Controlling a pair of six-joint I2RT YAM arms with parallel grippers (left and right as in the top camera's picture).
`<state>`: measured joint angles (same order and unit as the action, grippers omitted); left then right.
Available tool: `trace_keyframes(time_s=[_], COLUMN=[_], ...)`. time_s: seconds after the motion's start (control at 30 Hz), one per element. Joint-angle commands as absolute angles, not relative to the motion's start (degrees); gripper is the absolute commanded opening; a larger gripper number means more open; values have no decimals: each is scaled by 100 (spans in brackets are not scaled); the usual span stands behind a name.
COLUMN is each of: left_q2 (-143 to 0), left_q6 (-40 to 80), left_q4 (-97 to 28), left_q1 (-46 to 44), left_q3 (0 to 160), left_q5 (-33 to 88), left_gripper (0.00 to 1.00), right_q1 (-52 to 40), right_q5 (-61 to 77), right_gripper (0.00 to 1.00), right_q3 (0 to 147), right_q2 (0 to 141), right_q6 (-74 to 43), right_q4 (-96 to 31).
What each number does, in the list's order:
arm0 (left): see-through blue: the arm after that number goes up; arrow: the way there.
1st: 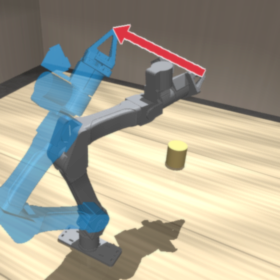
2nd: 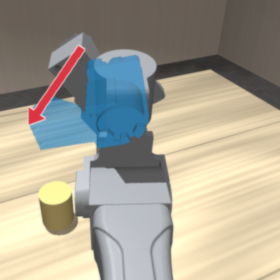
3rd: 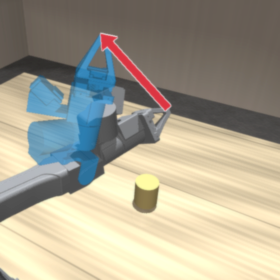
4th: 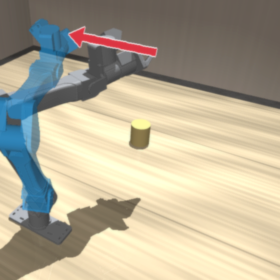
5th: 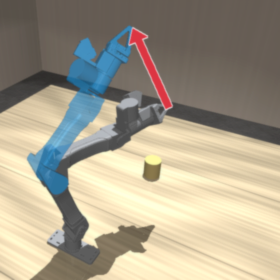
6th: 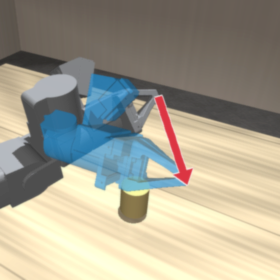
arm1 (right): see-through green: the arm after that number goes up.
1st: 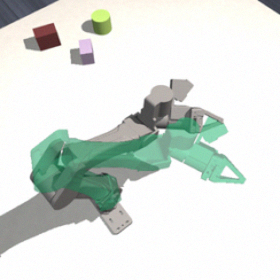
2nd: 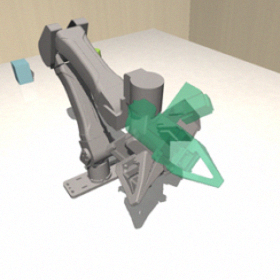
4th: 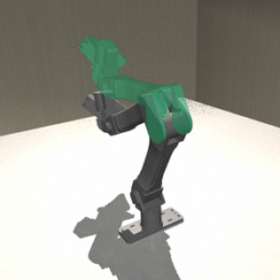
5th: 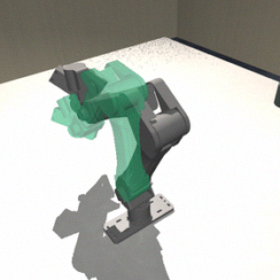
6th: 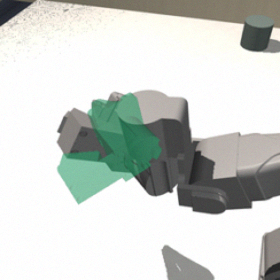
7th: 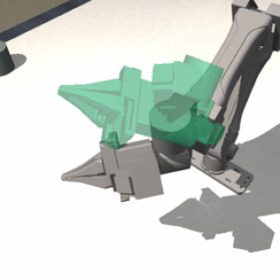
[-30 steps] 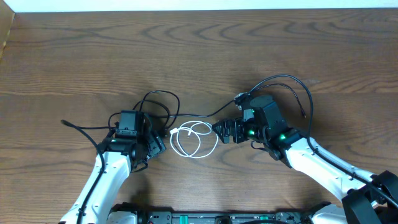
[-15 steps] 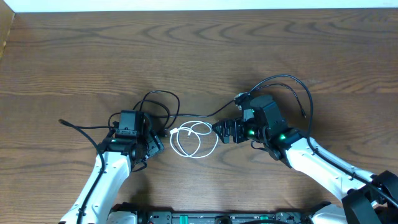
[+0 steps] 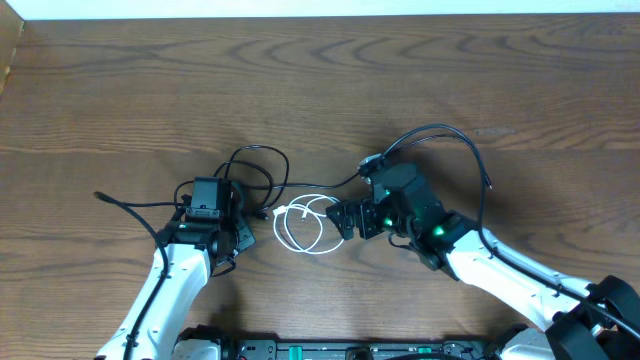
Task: Untangle cables
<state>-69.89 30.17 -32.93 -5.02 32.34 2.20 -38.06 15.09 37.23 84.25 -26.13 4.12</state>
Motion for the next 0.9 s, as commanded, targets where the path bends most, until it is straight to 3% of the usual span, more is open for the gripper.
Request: trace_keyframes(time_s=[0.0, 0.2, 0.47, 0.63, 0.77, 0.87], left_q2=[-7000, -7000, -7000, -7000, -7000, -7000], left_q6=[3024, 3024, 3024, 3024, 3024, 3024], left_q4=[-3271, -3247, -3227, -3227, -3229, -3229], left_q1=[-478, -478, -478, -478, -478, -478], left_q3=[3197, 3197, 3197, 3197, 3197, 3197], left_q5=[121, 121, 121, 121, 123, 121], left_gripper=[8, 8, 7, 8, 7, 8], right_q1=[-4040, -4224, -4491, -4543, -4541, -4541], right_q5=[779, 593, 589, 471, 193, 139], right_gripper=[98, 97, 86, 69, 24, 1], right_q3=[3739, 3739, 3739, 3739, 3739, 3739], right_q2=[8390, 8392, 8586, 8958, 9133, 9142], right_q6=[-2652, -2655, -2650, -2585, -2589, -2589], right_q4=[429, 471, 768, 1011, 1050, 1050])
